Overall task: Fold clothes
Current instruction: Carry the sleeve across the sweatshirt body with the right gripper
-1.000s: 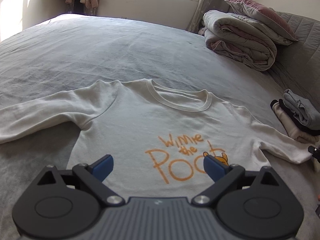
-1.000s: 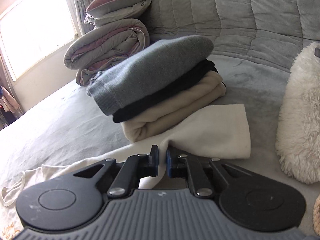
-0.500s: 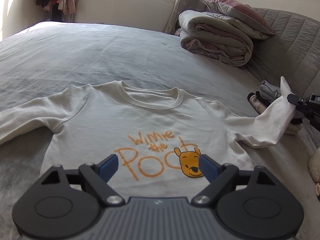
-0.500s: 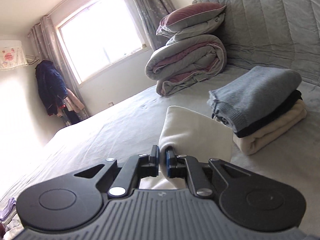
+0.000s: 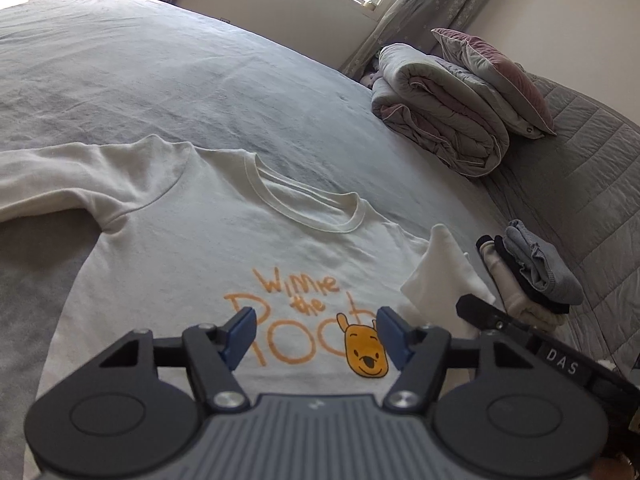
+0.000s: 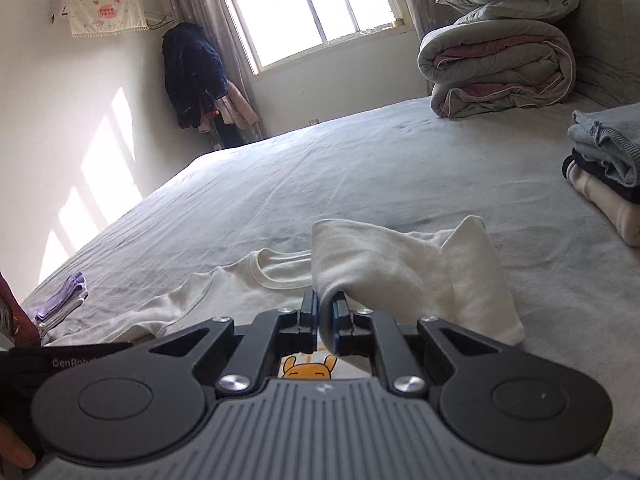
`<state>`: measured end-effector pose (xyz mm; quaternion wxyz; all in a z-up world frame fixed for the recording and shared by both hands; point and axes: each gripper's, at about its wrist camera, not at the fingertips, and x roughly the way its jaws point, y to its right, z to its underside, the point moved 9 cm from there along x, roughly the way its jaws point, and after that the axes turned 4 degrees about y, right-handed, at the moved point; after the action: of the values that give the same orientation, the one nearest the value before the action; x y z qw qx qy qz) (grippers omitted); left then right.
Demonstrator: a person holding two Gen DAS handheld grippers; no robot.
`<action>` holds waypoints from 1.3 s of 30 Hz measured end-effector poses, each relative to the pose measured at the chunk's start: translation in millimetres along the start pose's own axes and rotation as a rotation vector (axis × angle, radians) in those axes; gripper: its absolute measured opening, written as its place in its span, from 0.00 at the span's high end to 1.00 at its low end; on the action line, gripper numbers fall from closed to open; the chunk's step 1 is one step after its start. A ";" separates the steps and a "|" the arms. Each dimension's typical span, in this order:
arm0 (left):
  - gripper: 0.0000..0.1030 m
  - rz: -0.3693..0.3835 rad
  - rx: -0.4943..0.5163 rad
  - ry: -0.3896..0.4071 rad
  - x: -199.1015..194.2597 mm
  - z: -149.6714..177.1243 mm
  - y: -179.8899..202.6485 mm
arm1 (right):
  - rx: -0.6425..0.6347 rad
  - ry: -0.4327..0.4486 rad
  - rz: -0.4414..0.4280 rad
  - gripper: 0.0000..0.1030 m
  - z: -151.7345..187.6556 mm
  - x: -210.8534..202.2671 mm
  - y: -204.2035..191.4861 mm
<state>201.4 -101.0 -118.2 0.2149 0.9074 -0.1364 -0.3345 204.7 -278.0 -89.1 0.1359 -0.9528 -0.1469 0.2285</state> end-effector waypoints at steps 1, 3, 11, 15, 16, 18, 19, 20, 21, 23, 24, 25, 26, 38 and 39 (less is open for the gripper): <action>0.36 0.000 -0.006 -0.002 0.8 0.3 -0.8 | -0.007 -0.024 -0.009 0.90 7.3 4.2 -3.4; 0.37 -0.001 -0.016 -0.009 3.5 1.4 -1.2 | -0.025 -0.062 -0.022 0.90 21.1 11.0 -9.7; 0.38 -0.003 -0.015 -0.052 10.9 10.6 -1.3 | 0.005 -0.203 -0.042 0.80 57.7 20.8 -11.3; 0.38 0.033 -0.053 -0.070 12.9 11.3 -0.5 | 0.041 -0.182 -0.067 0.60 53.7 15.7 -12.9; 0.38 0.042 -0.068 -0.075 13.2 11.3 -0.8 | 0.049 -0.178 -0.071 0.60 52.5 15.4 -13.0; 0.38 0.060 -0.112 -0.089 13.9 11.2 -3.3 | 0.068 -0.172 -0.077 0.60 51.2 16.9 -12.7; 0.36 0.068 -0.141 -0.102 14.1 11.0 -5.6 | 0.077 -0.171 -0.080 0.60 51.0 17.8 -12.5; 0.34 0.076 -0.163 -0.109 13.6 10.9 -7.7 | 0.085 -0.169 -0.082 0.60 51.0 18.9 -12.1; 0.34 0.085 -0.185 -0.116 13.1 10.9 -9.8 | 0.091 -0.168 -0.082 0.60 51.0 20.4 -11.9; 0.29 0.102 -0.225 -0.130 11.8 10.6 -13.7 | 0.101 -0.166 -0.087 0.60 51.1 23.7 -13.4; 0.28 0.111 -0.242 -0.137 10.9 10.4 -15.5 | 0.104 -0.165 -0.094 0.60 51.0 25.1 -15.1; 0.26 0.118 -0.259 -0.140 9.8 10.1 -17.4 | 0.103 -0.165 -0.103 0.60 50.8 26.0 -17.9; 0.23 0.124 -0.273 -0.142 8.7 9.5 -19.3 | 0.098 -0.164 -0.116 0.60 50.6 26.3 -21.5; 0.20 0.174 -0.396 -0.143 7.3 3.3 -42.6 | -0.109 -0.197 -0.233 0.58 63.9 22.1 -57.3; 0.20 0.178 -0.400 -0.144 8.4 3.4 -41.9 | -0.136 -0.200 -0.240 0.58 65.3 21.3 -60.0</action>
<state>209.6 -68.7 -145.3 0.4088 0.8048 -0.1621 -0.3987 178.7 -203.0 -134.0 0.0822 -0.9078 -0.2877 0.2938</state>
